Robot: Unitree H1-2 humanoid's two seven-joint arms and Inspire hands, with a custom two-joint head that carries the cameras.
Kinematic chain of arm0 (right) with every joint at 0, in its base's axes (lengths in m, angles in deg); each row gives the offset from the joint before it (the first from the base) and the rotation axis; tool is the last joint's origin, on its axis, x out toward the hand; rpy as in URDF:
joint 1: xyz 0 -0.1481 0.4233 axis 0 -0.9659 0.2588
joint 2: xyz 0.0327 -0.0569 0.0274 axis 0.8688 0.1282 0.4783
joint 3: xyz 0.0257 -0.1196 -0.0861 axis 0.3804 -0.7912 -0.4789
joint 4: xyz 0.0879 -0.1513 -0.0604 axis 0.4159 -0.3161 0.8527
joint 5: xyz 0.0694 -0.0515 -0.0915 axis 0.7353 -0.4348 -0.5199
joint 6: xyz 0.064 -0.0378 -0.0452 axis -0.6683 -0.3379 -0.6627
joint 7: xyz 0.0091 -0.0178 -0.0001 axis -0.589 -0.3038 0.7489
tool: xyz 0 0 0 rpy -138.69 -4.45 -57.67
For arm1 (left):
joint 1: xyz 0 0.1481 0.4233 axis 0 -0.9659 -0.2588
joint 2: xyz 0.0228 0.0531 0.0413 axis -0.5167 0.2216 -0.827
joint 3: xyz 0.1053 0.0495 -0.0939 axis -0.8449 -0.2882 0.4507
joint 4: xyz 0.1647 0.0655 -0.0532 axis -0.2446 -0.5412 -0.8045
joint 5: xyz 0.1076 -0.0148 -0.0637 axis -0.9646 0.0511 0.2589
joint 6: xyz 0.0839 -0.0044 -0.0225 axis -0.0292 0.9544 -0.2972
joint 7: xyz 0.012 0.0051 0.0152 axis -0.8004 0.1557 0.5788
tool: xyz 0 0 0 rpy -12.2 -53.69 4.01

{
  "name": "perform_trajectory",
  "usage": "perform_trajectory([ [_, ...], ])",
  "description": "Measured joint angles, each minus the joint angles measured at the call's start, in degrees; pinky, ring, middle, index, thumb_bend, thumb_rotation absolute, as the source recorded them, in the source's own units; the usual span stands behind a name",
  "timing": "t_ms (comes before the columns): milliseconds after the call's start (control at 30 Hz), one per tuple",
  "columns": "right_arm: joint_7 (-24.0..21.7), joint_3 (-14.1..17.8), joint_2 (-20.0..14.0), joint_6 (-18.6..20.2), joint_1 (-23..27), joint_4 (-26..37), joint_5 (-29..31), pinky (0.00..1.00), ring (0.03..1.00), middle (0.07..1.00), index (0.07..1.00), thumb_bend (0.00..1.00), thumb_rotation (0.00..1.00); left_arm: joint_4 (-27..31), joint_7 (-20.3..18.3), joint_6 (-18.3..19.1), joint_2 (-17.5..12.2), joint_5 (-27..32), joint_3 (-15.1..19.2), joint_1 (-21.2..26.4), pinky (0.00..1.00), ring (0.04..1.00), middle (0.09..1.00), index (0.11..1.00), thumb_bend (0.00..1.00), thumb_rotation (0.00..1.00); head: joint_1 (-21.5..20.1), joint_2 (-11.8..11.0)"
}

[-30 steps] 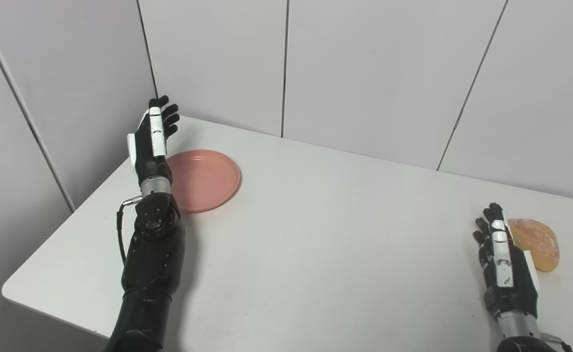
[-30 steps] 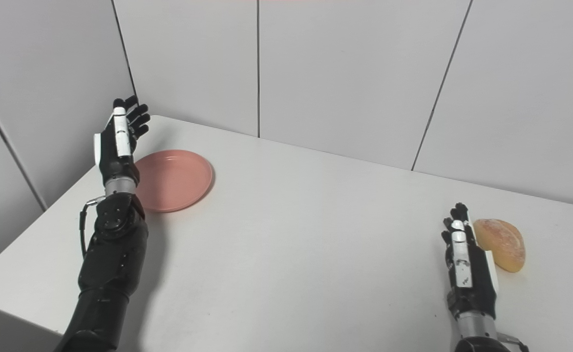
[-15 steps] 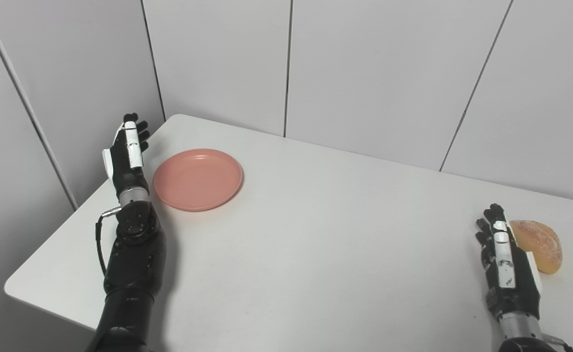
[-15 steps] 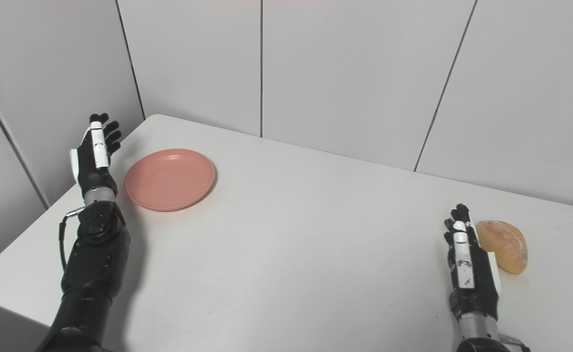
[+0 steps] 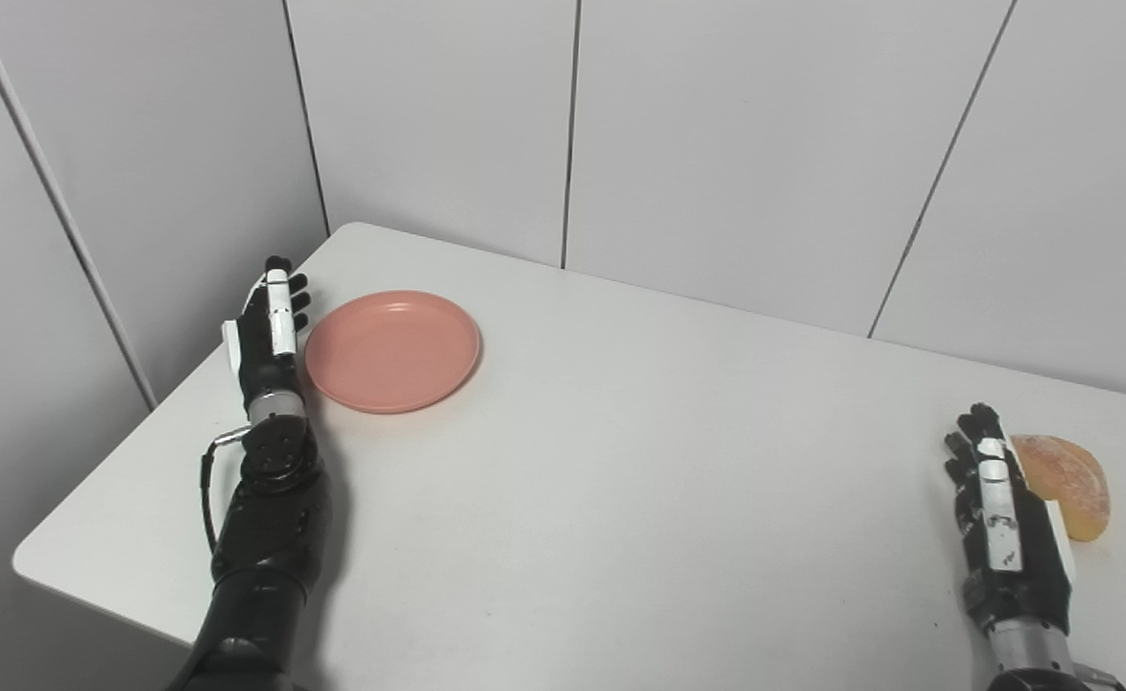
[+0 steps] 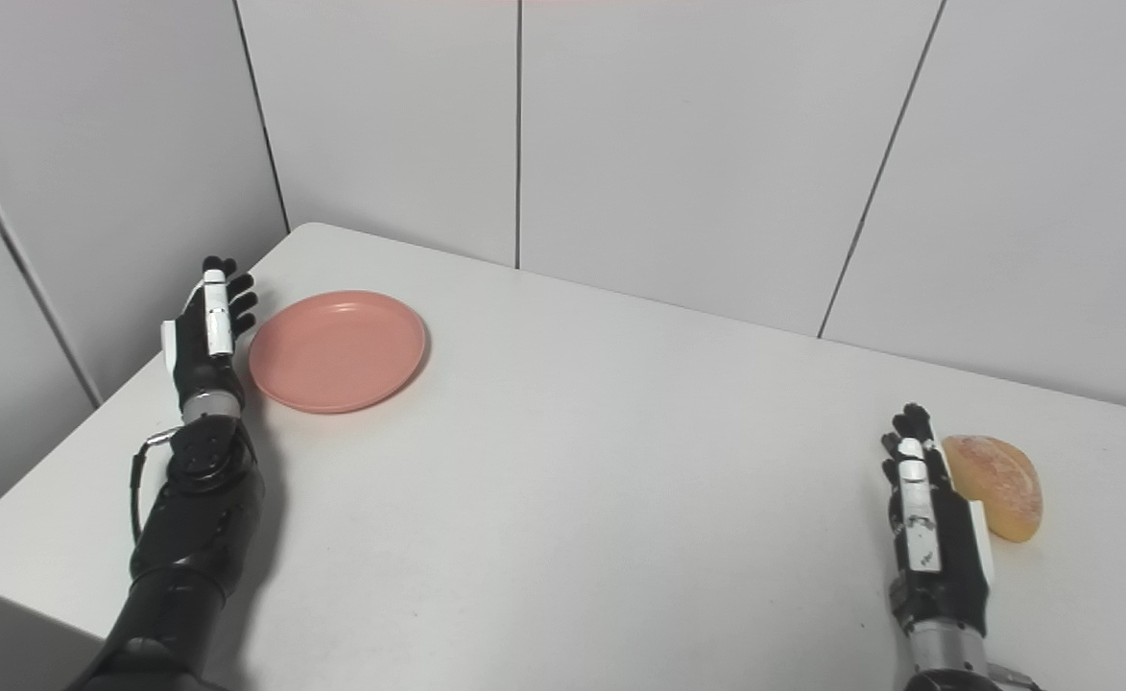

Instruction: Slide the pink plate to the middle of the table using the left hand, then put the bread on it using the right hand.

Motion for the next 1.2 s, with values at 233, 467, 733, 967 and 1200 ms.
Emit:
perform_trajectory([
  [233, -0.4, -0.05, -0.07, 0.0, -0.01, -0.02, -0.03, 1.0, 0.967, 0.967, 0.96, 0.49, 0.9, -0.98, -2.17, 0.11, 0.08, 1.46, -0.89, 0.14, 0.82, 0.814, 0.797, 0.788, 0.59, 1.0, 0.0, 0.09],
  [467, -0.13, -0.03, -0.08, 0.0, -0.13, 0.17, 0.03, 1.0, 0.98, 0.979, 0.969, 0.48, 0.91, -1.29, -3.34, 0.28, 0.33, 1.78, -2.85, 0.21, 0.82, 0.821, 0.807, 0.798, 0.59, 1.0, 0.0, 0.09],
  [733, -0.24, -0.03, -0.08, 0.0, -0.25, 0.33, -0.13, 1.0, 0.963, 0.961, 0.954, 0.48, 0.89, -1.24, -5.01, 1.57, 0.78, 3.45, -3.18, 0.65, 0.83, 0.827, 0.81, 0.798, 0.59, 1.0, -0.26, 0.17],
  [967, 0.3, -0.02, 0.03, 0.0, -0.35, 0.47, -0.08, 1.0, 0.963, 0.965, 0.959, 0.47, 0.89, -0.31, -5.96, 3.31, 2.04, 5.28, -3.89, 1.29, 0.83, 0.829, 0.816, 0.806, 0.59, 1.0, -0.44, 0.17],
  [1200, 0.33, -0.03, 0.02, 0.01, -0.35, 0.48, 0.02, 1.0, 0.971, 0.965, 0.957, 0.49, 0.87, -0.09, -6.77, 3.9, 2.48, 5.27, -5.75, 1.58, 0.83, 0.832, 0.816, 0.81, 0.59, 1.0, -0.53, 0.44],
])
